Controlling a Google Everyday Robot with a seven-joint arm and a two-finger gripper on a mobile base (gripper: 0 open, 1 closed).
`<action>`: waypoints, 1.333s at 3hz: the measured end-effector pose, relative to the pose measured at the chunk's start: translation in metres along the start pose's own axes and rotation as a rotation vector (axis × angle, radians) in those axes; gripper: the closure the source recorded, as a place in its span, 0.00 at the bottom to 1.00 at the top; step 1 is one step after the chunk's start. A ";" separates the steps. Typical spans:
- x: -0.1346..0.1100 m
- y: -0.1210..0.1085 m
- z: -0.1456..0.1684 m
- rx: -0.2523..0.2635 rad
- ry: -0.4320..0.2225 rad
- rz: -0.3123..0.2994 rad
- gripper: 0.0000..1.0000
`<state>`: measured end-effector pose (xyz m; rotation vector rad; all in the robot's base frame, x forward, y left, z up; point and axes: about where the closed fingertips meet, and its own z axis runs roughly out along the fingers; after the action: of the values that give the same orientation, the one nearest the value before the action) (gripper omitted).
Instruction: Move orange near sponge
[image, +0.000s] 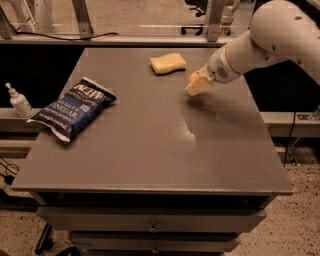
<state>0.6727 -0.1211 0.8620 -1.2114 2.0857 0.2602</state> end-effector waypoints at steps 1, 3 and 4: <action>-0.030 -0.039 0.024 0.053 -0.048 0.003 1.00; -0.064 -0.069 0.074 0.070 -0.100 0.015 1.00; -0.062 -0.073 0.084 0.073 -0.101 0.025 1.00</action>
Offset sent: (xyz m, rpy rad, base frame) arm 0.1400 0.0522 0.0196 0.0876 -0.1483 -0.0433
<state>0.7916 -0.0769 0.8537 -1.1070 2.0071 0.2488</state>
